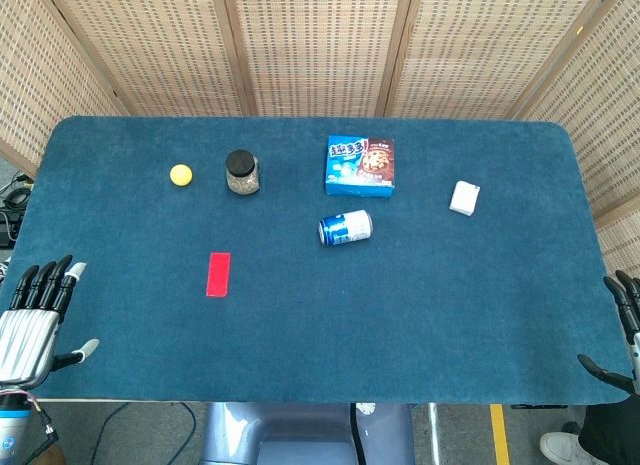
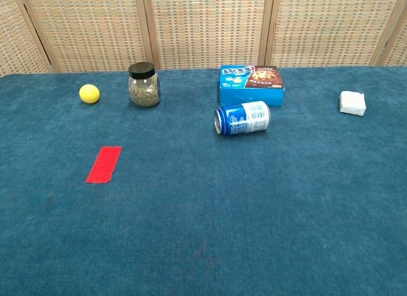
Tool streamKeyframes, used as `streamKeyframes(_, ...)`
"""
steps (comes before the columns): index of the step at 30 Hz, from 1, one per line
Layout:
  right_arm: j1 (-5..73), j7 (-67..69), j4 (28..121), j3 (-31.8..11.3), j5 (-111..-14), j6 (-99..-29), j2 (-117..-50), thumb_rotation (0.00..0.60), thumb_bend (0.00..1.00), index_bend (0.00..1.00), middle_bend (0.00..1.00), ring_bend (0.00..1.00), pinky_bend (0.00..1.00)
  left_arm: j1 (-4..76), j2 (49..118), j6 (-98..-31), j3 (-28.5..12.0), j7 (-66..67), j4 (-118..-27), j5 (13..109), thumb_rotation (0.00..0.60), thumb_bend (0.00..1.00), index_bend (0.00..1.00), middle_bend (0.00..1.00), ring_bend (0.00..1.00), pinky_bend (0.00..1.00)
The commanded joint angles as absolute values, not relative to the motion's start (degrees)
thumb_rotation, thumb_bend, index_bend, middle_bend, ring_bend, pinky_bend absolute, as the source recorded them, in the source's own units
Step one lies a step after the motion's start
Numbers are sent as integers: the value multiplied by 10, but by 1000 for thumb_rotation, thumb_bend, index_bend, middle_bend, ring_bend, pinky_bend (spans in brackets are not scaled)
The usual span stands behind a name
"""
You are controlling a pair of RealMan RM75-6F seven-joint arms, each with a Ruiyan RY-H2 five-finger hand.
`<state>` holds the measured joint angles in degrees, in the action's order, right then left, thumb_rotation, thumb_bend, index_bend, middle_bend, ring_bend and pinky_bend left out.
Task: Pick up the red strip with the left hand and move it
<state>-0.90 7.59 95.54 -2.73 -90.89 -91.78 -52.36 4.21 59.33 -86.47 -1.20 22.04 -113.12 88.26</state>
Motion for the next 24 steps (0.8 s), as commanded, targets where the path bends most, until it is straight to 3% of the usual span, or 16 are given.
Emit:
streamKeyframes(1, -9, 77, 955, -28, -908, -918, -523, 600, 0, 0, 0, 0, 0, 43, 593, -862, -12, 220, -1131, 881, 600, 0, 0, 0, 0, 0)
streamKeyframes(9, -9, 80, 956, -28, -904, -915, -522, 600, 0, 0, 0, 0, 0, 71, 597, -819, -27, 212, -1121, 850, 600, 0, 0, 0, 0, 0)
streamKeyframes(14, -5, 78, 957, -30, -897, -907, -523, 600, 0, 1, 0, 0, 0, 143, 638, -722, -57, 184, -1061, 821, 600, 0, 2, 0, 0, 0)
streamKeyframes(16, -1, 79, 955, -33, -885, -897, -524, 600, 0, 2, 0, 0, 0, 187, 687, -679, -74, 159, -995, 824, 600, 0, 65, 0, 0, 0)
streamKeyframes(18, 1, 78, 954, -35, -875, -889, -525, 600, 0, 3, 0, 0, 0, 215, 731, -654, -80, 142, -935, 829, 600, 0, 235, 0, 0, 0)
streamKeyframes(20, 3, 78, 952, -36, -869, -883, -527, 600, 0, 3, 0, 0, 0, 232, 760, -638, -82, 127, -898, 826, 600, 1, 333, 0, 0, 0)
streamKeyframes(24, 7, 80, 947, -38, -859, -873, -530, 600, 0, 2, 0, 0, 0, 259, 816, -603, -81, 128, -830, 805, 600, 55, 372, 0, 0, 0)
